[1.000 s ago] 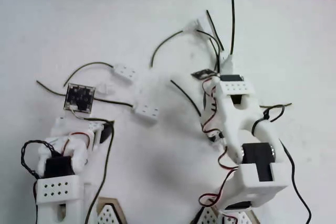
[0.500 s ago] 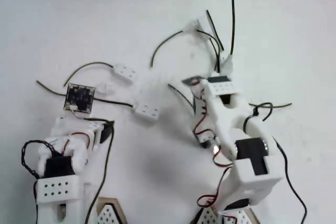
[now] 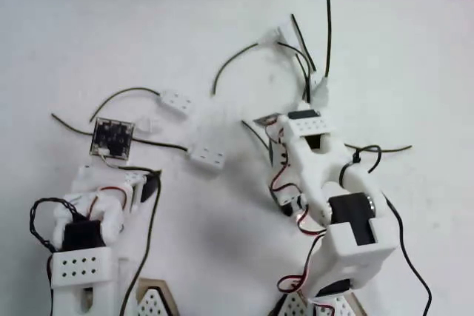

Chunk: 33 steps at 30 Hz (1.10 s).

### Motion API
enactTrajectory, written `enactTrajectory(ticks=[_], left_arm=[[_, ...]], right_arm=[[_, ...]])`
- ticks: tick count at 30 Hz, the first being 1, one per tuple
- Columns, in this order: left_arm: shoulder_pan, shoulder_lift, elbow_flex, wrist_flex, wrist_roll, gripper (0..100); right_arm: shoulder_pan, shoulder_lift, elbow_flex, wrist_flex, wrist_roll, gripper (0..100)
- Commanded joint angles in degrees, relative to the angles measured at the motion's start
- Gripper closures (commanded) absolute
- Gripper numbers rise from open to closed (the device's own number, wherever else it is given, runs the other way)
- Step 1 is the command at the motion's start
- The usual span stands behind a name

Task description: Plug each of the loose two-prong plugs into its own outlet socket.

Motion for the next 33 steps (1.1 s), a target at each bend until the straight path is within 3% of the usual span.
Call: enactTrajectory(ticks=[1, 7, 11, 18, 22, 28, 33], left_arm=[[0.6, -0.7, -0.2, -0.8, -0.4, 66], [0.6, -0.7, -0.2, -0.7, -0.4, 66], [0.6, -0.7, -0.2, -0.7, -0.4, 66], [0.6, -0.7, -0.2, -0.7, -0.4, 66], [0.6, -0.7, -0.2, -0.7, -0.4, 66], [0.7, -0.7, -0.4, -1.1, -0.1, 66], [0.6, -0.7, -0.5, -4.4, 2.4, 66]], right_arm=[[-0.1, -0.8, -3.3, 3.1, -0.5, 91.6], [0.0, -0.6, -5.0, 3.7, -0.5, 92.5], [0.0, -0.3, -4.7, 3.7, -0.2, 98.5], [-0.7, -1.6, -5.4, 6.9, -0.1, 98.1], [-0.9, -10.2, -8.4, 12.2, -0.1, 98.1], [-3.8, -29.4, -7.8, 12.2, -0.5, 98.1], [-10.6, -42.9, 1.0, 4.1, -4.2, 98.1]])
